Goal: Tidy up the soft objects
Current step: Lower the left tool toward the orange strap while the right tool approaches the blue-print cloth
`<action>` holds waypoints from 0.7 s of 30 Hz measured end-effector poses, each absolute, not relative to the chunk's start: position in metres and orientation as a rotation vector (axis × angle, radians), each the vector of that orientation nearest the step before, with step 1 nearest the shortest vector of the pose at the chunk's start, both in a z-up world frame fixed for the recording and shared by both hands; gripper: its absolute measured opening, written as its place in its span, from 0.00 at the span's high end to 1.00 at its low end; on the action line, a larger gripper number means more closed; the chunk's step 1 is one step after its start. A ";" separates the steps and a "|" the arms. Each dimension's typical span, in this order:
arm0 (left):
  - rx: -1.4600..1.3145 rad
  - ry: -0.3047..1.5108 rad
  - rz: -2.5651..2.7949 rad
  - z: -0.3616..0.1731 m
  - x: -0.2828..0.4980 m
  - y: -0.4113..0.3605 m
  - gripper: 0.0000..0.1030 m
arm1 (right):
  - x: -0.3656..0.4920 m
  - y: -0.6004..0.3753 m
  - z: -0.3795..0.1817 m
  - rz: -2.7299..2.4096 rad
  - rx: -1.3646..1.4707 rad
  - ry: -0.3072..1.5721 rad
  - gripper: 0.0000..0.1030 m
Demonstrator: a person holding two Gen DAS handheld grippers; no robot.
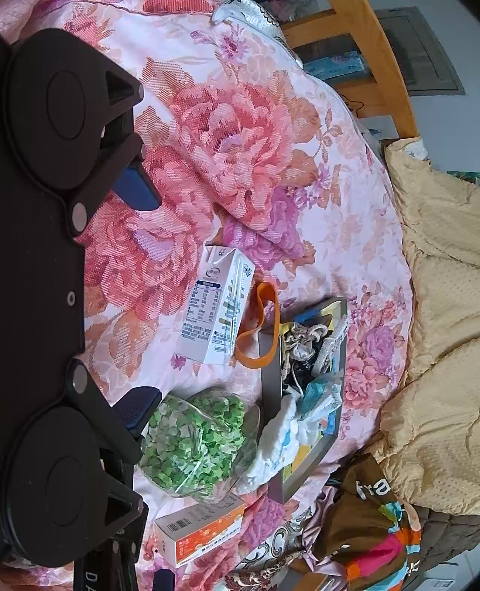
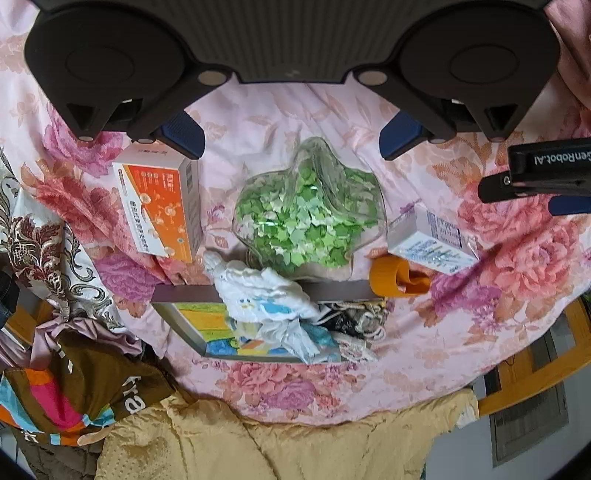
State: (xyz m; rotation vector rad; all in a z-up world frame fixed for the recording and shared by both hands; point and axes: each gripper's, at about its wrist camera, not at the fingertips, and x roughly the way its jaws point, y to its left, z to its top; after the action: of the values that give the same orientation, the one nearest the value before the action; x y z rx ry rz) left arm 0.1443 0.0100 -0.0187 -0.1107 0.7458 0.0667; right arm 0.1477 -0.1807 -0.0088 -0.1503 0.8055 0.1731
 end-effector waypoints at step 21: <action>-0.144 0.757 0.177 -0.018 0.151 0.024 0.01 | 0.151 -0.164 -0.020 0.211 -0.228 0.856 0.00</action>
State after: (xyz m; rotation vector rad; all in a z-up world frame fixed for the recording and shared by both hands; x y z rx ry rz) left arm 0.1505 0.0235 -0.0185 -0.1444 0.7566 0.1775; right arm 0.1511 -0.1643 -0.0195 -0.2285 0.8563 0.2112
